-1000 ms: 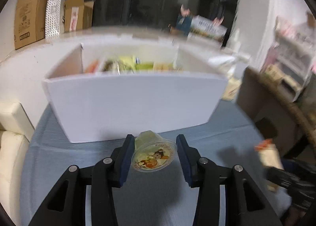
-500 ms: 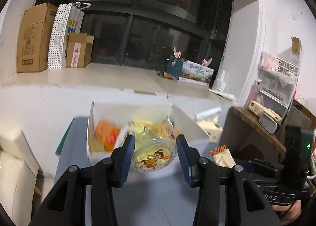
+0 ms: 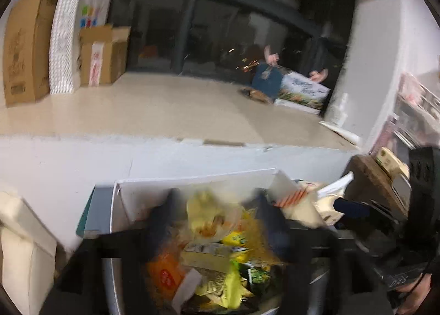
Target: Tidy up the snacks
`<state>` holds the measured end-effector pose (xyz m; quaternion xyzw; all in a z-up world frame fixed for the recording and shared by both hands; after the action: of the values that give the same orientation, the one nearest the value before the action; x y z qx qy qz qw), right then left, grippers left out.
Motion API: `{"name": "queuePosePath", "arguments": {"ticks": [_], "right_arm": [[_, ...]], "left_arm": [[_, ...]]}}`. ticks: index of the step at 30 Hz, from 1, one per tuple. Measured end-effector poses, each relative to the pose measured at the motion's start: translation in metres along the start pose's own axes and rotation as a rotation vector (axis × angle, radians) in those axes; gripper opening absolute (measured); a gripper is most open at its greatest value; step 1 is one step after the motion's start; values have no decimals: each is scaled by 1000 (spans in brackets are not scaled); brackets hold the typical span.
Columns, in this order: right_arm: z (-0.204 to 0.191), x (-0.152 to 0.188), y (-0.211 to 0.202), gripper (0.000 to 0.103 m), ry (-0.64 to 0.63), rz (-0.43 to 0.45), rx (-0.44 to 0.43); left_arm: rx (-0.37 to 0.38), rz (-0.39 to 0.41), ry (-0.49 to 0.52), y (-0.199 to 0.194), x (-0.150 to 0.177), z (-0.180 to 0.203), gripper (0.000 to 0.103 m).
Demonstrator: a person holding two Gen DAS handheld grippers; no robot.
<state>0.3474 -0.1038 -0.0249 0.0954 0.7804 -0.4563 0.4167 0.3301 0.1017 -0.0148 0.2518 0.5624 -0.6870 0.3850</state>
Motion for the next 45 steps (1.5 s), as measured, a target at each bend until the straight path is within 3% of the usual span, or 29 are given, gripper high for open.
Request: {"name": "queuePosePath", "arguments": {"ticks": [8,12,18,23,26,30,37,45], "right_arm": [[14,13,0,103,25,10,89],[-1,13,-12,103,-55,46,154],[-34,23,-48,103,-184,148,185],[-51,38,-84,103,-173,199,139],[-60,56,-112,103,-177,237,143],[-63,80,-146,103,-132,216,83],[-64,127,-198,103,-68,166,27],[-72,165,-236,103,-63,150,70]], "left_arm": [[-3,52,19,-11,11,-10,103],[-63,123,58,-40,14,-2,103],[-166,243,109,-95,30,17,103],[-186,221,123,-136,56,29,103],[-145,197,111,-164,72,34,103],[-86,180,100,-205,98,44,103],[-120,161,120,-260,142,68,103],[-63,118,112,-293,176,88,103]]}}
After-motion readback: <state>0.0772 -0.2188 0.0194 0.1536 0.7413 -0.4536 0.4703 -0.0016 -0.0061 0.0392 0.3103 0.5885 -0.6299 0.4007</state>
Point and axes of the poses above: each gripper's, at about its wrist camera, not at the fingertips, and y roughly the way its jaws point, z to its right, x to its underside, the point moved 1 cm from there along y, roughly the way its jaws point, and after that the axes turned 1 degree about -x, right-handed, at the moved point
